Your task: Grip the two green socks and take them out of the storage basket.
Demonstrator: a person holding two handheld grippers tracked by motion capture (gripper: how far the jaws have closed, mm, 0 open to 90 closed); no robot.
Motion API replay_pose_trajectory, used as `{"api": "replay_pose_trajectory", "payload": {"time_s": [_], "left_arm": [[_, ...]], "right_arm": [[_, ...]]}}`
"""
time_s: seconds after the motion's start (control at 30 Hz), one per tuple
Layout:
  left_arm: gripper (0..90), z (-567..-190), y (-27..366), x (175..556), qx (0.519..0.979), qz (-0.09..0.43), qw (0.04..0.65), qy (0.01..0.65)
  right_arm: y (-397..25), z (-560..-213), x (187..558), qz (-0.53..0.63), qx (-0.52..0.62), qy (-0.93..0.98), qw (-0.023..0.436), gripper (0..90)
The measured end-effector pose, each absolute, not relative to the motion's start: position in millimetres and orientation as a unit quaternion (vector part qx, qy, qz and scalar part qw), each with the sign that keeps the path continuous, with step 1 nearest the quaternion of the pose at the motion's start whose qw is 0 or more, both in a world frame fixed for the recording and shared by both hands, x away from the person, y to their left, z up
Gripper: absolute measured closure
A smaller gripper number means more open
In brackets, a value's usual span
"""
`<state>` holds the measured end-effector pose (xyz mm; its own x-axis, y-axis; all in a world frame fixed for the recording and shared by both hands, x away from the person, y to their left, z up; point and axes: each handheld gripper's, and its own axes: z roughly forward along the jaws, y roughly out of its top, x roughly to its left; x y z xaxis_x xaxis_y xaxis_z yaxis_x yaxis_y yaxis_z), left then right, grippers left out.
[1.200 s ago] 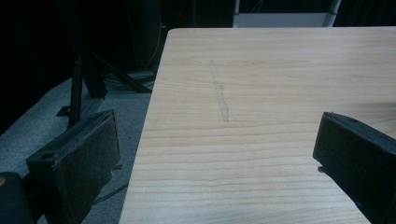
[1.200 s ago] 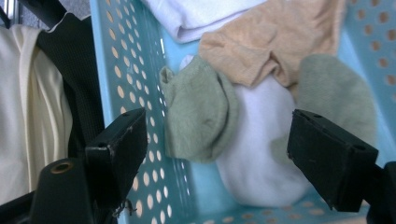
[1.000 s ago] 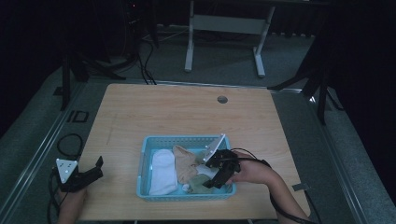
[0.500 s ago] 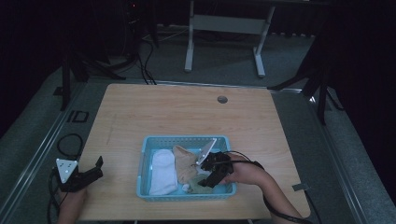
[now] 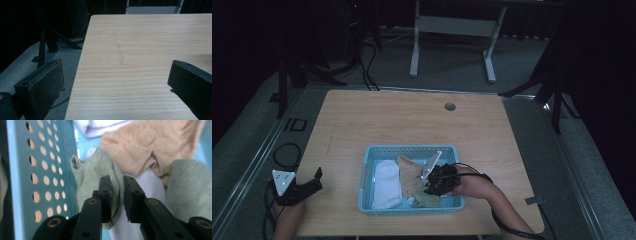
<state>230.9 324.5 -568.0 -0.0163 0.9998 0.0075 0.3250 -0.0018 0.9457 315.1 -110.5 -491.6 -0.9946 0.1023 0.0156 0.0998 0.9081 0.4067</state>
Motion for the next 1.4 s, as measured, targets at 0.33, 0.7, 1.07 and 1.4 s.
{"api": "replay_pose_trajectory", "payload": {"time_s": [0.33, 0.7, 1.07, 1.4], "left_arm": [[0.4, -568.0, 324.6, 231.0, 0.572, 0.416, 0.405, 0.579], [0.4, -568.0, 324.6, 230.9, 0.573, 0.415, 0.407, 0.577], [0.4, -568.0, 324.5, 230.9, 0.573, 0.416, 0.407, 0.577], [0.4, -568.0, 324.5, 230.9, 0.573, 0.416, 0.407, 0.577]], "right_arm": [[-113.2, -468.8, 310.5, 0.226, 0.045, 0.973, 0.009, 80.6], [-120.2, -432.6, 311.1, 0.268, 0.049, 0.961, 0.044, 80.6], [-134.9, -401.3, 312.6, 0.301, 0.065, 0.948, 0.083, 80.7], [-158.9, -378.2, 314.8, 0.324, 0.089, 0.936, 0.107, 80.8]]}}
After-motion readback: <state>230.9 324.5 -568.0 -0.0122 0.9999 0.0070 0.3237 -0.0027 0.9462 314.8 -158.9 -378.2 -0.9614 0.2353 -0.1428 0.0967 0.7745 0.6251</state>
